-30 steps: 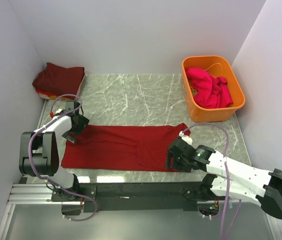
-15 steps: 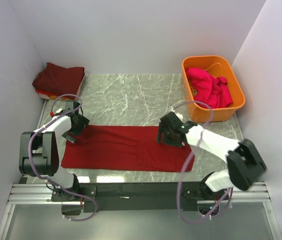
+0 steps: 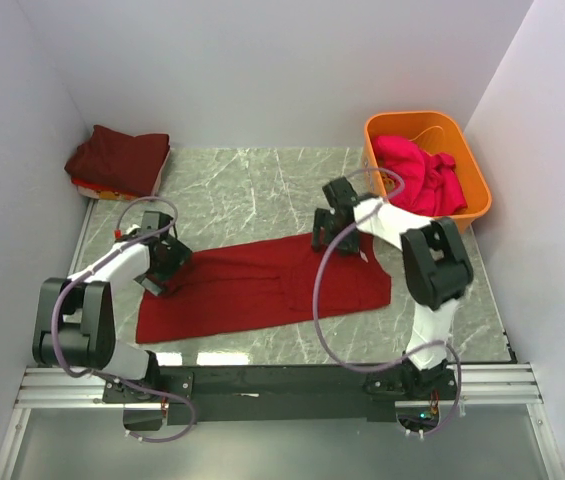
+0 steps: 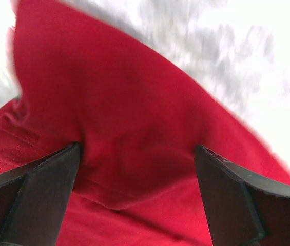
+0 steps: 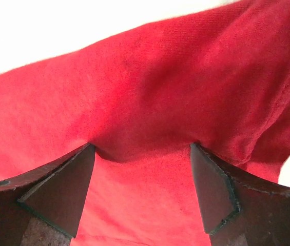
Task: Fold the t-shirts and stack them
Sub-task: Fold the tshirt
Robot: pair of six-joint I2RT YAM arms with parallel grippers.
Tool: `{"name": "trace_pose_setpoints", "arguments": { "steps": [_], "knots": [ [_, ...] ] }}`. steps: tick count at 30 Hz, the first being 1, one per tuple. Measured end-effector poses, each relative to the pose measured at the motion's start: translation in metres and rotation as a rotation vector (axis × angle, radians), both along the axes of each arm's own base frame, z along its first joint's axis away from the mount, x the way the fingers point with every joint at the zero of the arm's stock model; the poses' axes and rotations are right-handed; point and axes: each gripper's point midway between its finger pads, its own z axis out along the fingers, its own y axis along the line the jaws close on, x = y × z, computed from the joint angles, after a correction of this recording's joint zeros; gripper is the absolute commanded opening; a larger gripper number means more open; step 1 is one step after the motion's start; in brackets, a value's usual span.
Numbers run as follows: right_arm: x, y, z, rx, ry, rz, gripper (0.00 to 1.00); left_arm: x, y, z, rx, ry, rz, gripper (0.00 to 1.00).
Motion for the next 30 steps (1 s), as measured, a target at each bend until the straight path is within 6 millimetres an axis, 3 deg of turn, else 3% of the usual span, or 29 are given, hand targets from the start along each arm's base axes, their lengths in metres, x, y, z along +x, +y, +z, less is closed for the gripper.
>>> {"name": "trace_pose_setpoints", "arguments": {
  "steps": [5,9,15,17,19,22,26,30],
  "knots": [
    [0.065,0.005,0.000,-0.065,-0.011,0.057,0.82,-0.026,-0.023,-0.001,-0.045,0.048,-0.046,0.99],
    [0.123,0.017,0.005,-0.065,-0.070,0.141,0.82,-0.062,-0.048,-0.002,-0.103,0.082,-0.117,1.00],
    [0.175,0.049,0.017,0.013,-0.165,0.285,0.82,-0.126,-0.074,0.000,-0.185,0.162,-0.218,0.99],
    [0.183,0.054,0.027,0.016,-0.198,0.314,0.82,-0.151,-0.077,0.007,-0.198,0.201,-0.263,1.00],
    [0.186,0.056,0.040,0.018,-0.229,0.327,0.83,-0.160,-0.080,0.022,-0.211,0.175,-0.302,1.00],
    [0.178,0.052,0.062,0.020,-0.269,0.311,0.83,-0.151,-0.085,0.049,-0.220,0.093,-0.344,0.99],
    [0.127,0.032,0.088,0.028,-0.254,0.219,0.87,-0.123,-0.097,0.082,-0.226,-0.031,-0.413,0.99],
    [0.062,0.016,0.088,0.078,-0.226,0.135,0.90,-0.114,-0.129,0.074,-0.267,-0.023,-0.557,1.00]
  ]
}}
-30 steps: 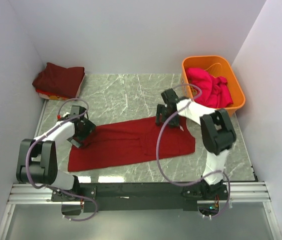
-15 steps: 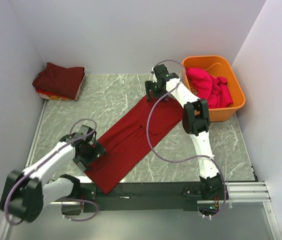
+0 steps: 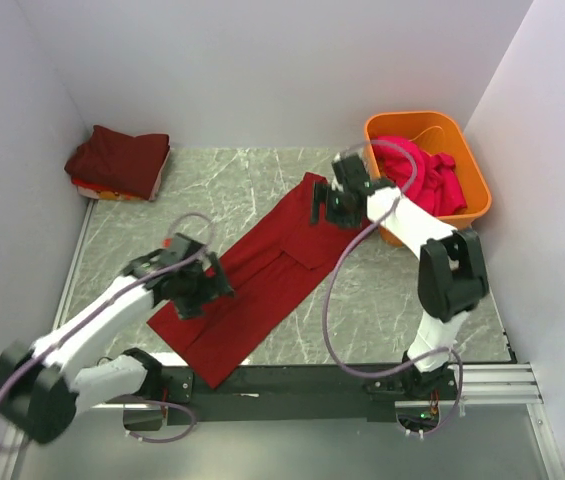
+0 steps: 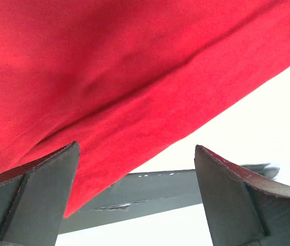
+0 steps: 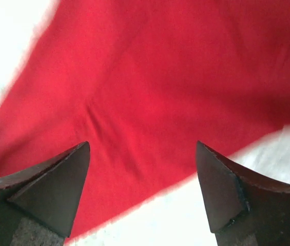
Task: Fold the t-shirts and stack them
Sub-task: Fold the tshirt
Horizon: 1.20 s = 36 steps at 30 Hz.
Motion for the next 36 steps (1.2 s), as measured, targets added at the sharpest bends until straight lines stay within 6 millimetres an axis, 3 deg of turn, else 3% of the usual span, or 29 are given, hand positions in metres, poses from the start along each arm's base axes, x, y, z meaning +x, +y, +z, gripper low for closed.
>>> {"name": "trace_pose_setpoints", "arguments": {
  "steps": [3,5,7,10,12,21,25,29,33,36],
  "knots": [
    [-0.042,-0.002,-0.026,0.007,0.075,-0.010,0.91,-0.006,-0.029,-0.023,0.022,0.052,-0.150,0.99],
    [-0.059,0.000,-0.045,0.000,0.129,-0.003,0.91,-0.013,-0.041,-0.037,0.058,0.082,-0.240,1.00],
    [-0.068,0.002,-0.061,-0.016,0.175,0.009,0.92,-0.018,-0.050,-0.049,0.099,0.107,-0.315,0.99],
    [-0.062,0.006,-0.075,-0.031,0.200,0.012,0.92,-0.018,-0.055,-0.064,0.149,0.132,-0.378,1.00],
    [-0.053,0.009,-0.082,-0.043,0.215,0.012,0.92,-0.017,-0.056,-0.075,0.179,0.153,-0.403,0.99],
    [0.015,0.031,-0.082,-0.084,0.184,0.041,0.92,-0.014,-0.087,-0.076,0.154,0.211,-0.493,0.99],
    [0.066,0.048,-0.081,-0.083,0.142,0.072,0.92,-0.005,-0.115,-0.072,0.087,0.216,-0.510,0.99],
    [0.116,0.069,-0.075,-0.045,0.057,0.105,0.92,0.016,-0.157,-0.066,0.000,0.176,-0.508,1.00],
    [0.129,0.076,-0.074,-0.004,0.019,0.140,0.94,0.029,-0.198,-0.061,-0.087,0.141,-0.526,1.00],
    [0.128,0.075,-0.071,0.005,0.007,0.149,0.95,0.029,-0.213,-0.058,-0.111,0.114,-0.542,0.99]
  ]
}}
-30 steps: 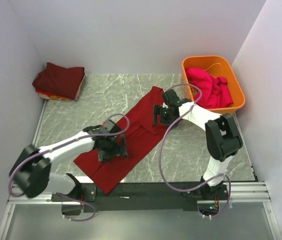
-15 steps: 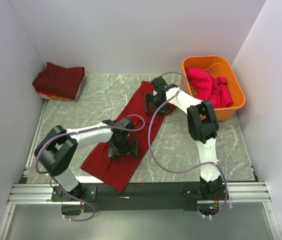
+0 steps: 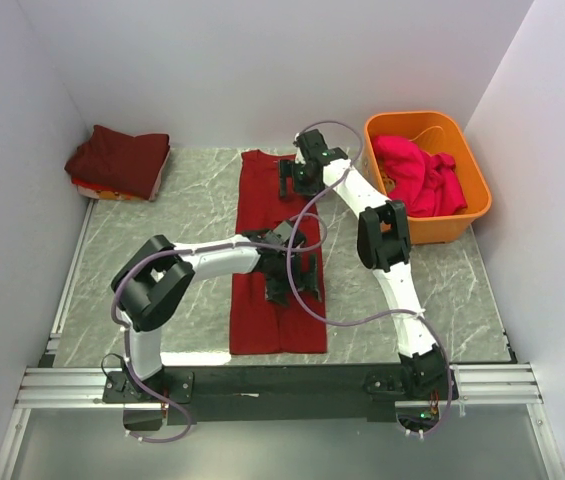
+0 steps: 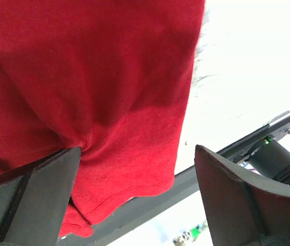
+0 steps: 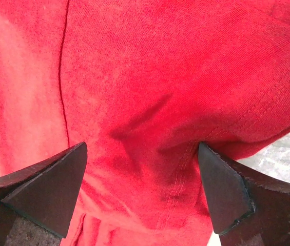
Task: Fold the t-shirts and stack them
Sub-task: Fold the tshirt
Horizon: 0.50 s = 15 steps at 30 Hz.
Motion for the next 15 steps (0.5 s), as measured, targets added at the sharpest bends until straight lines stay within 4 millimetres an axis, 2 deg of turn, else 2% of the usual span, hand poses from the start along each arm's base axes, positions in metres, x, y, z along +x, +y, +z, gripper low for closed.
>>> {"name": "trace_pose_setpoints", "arguments": {
  "steps": [5,8,12,15],
  "knots": [
    [0.000,-0.002,0.017,0.013,-0.028,-0.004,0.95,-0.001,-0.005,0.009,0.009,-0.098,-0.030,0.99],
    [-0.013,-0.008,0.044,0.028,-0.049,-0.015,0.96,-0.004,0.003,0.036,-0.006,-0.205,-0.053,0.99],
    [-0.031,-0.016,0.107,0.081,-0.142,-0.042,0.96,-0.011,0.024,0.083,-0.064,-0.336,-0.035,0.99],
    [-0.056,-0.029,0.145,0.120,-0.215,-0.069,0.97,-0.018,0.056,0.097,-0.047,-0.391,0.030,0.99]
  ]
}}
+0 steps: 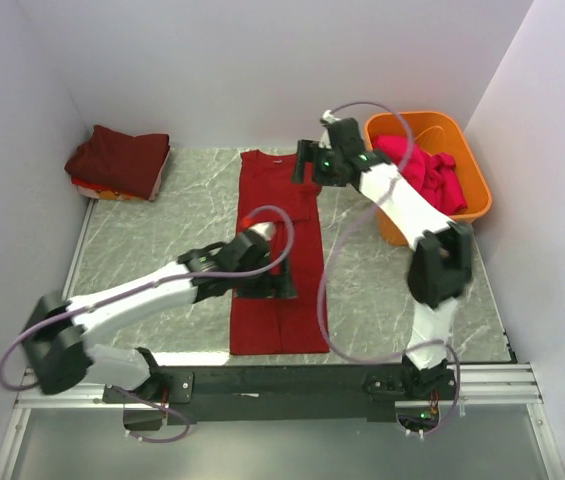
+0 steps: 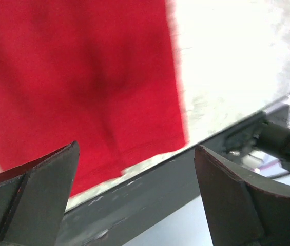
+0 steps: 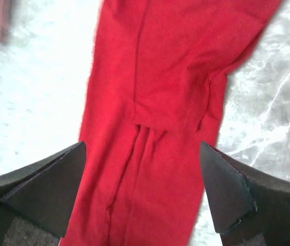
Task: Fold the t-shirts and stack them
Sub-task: Fold the tshirt
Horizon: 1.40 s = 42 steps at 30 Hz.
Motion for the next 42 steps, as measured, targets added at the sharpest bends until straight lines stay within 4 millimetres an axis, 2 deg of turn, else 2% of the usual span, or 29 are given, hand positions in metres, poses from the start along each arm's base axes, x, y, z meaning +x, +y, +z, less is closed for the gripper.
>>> {"name": "trace_pose_setpoints", "arguments": {
  "steps": [2,4,5,8,12,14,15,17,24,28,30,31,36,40,41,42],
  "knots": [
    [-0.028,-0.013,0.011,0.033,-0.037,-0.031,0.98,-0.008,0.028,-0.009,0.030,-0.001,0.069,0.99],
    [-0.065,-0.027,0.008,0.060,-0.028,-0.060,0.98,-0.020,0.059,-0.028,0.063,0.027,0.135,1.00],
    [-0.082,-0.033,0.001,0.081,-0.023,-0.073,0.98,-0.028,0.075,-0.040,0.083,0.052,0.170,0.99],
    [-0.141,-0.049,-0.037,0.114,0.058,-0.103,0.98,-0.044,0.104,-0.070,0.123,0.123,0.239,0.98],
    [-0.203,-0.062,-0.082,0.103,0.184,-0.108,0.97,-0.070,0.123,-0.104,0.162,0.237,0.272,0.82],
    [-0.225,-0.065,-0.093,0.099,0.211,-0.097,0.96,-0.080,0.125,-0.111,0.151,0.274,0.269,0.74],
    [-0.235,-0.065,-0.097,0.100,0.223,-0.086,0.96,-0.082,0.124,-0.111,0.137,0.280,0.267,0.66],
    [-0.252,-0.063,-0.102,0.110,0.239,-0.061,0.94,-0.085,0.120,-0.110,0.099,0.291,0.259,0.53],
    [-0.313,-0.045,-0.131,0.122,0.376,0.036,0.87,-0.098,0.111,-0.120,0.059,0.371,0.230,0.18],
    [-0.344,-0.036,-0.143,0.108,0.454,0.078,0.81,-0.098,0.110,-0.122,0.060,0.374,0.228,0.11],
    [-0.355,-0.035,-0.148,0.097,0.484,0.080,0.79,-0.097,0.110,-0.121,0.057,0.373,0.226,0.05],
    [-0.358,-0.036,-0.150,0.090,0.495,0.075,0.72,-0.097,0.109,-0.121,0.056,0.373,0.226,0.01],
    [-0.375,-0.037,-0.160,0.077,0.552,0.060,0.65,-0.097,0.108,-0.121,0.051,0.371,0.223,0.01],
    [-0.382,-0.033,-0.163,0.083,0.569,0.067,0.47,-0.095,0.106,-0.118,0.032,0.360,0.221,0.01],
    [-0.383,-0.032,-0.164,0.085,0.575,0.065,0.40,-0.095,0.106,-0.116,0.024,0.355,0.220,0.01],
    [-0.384,-0.032,-0.165,0.088,0.582,0.060,0.27,-0.095,0.105,-0.115,0.016,0.352,0.221,0.01]
  ]
}}
